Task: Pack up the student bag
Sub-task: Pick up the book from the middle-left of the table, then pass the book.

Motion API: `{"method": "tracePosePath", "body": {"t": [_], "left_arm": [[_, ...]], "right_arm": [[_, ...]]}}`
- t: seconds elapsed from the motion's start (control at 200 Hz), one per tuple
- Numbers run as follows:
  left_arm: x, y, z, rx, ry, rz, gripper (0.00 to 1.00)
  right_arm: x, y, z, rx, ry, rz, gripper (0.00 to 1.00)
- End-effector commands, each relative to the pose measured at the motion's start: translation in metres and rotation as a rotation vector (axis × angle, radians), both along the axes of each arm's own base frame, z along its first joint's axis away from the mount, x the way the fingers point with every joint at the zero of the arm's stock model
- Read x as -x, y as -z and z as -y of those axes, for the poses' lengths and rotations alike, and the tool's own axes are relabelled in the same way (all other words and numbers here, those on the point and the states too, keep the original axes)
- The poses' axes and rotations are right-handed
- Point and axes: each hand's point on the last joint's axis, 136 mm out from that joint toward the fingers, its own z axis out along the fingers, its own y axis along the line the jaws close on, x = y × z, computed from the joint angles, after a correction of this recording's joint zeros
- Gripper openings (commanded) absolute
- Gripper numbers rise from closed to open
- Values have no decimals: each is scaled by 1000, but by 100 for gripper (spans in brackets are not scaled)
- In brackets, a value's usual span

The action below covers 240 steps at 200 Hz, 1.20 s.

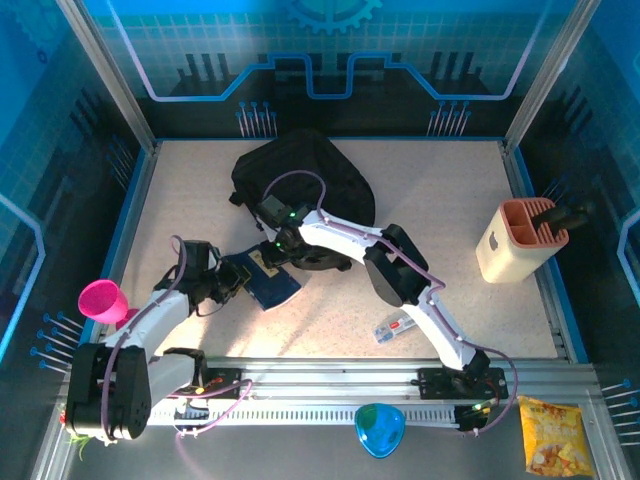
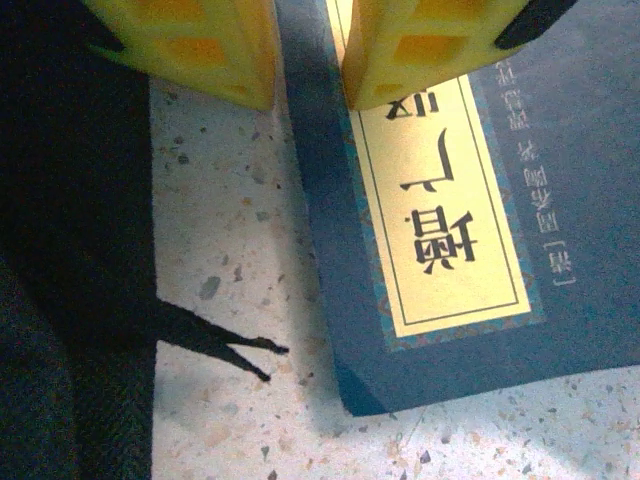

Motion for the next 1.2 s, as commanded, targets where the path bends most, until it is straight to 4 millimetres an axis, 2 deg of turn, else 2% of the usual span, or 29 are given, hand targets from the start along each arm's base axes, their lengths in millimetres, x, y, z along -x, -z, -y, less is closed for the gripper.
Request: {"method": "tracePosePath", "body": {"t": [0.0,0.035,0.055,0.185,0.265,0.385,0.555,0.745,0.97,1.196], "left_arm": [[-17,-28,-13,-65,-49,80,4],[-16,-33,-18,-90,-58,82,1],[-15,-37,-20,-107,-63,86,0],[-12,-69,-35,-199,-87,122,0],[-15,-97,-37,-219,-90,174,0],[-29,-142,-32,-183,-85,272,0],[-65,-204,-12,-42,-70,445,0],[-111,-246,23,122,-51,581,0],[-152,-266,69,252,-29,628,0],[-173,-274,107,381,-5,631,0]], "right_arm": [[14,-14,10,-1,-10,-48,33],[13,-22,10,-18,-9,-37,35],[10,-41,9,-52,-9,-12,36],[3,-105,12,-217,16,56,45],[-1,-138,23,-282,39,109,51],[-10,-174,52,-338,111,183,60],[-25,-199,99,-515,272,179,73],[-37,-216,148,-763,435,145,83],[-42,-230,171,-989,546,57,90],[-55,-243,176,-1205,620,-94,92]]}}
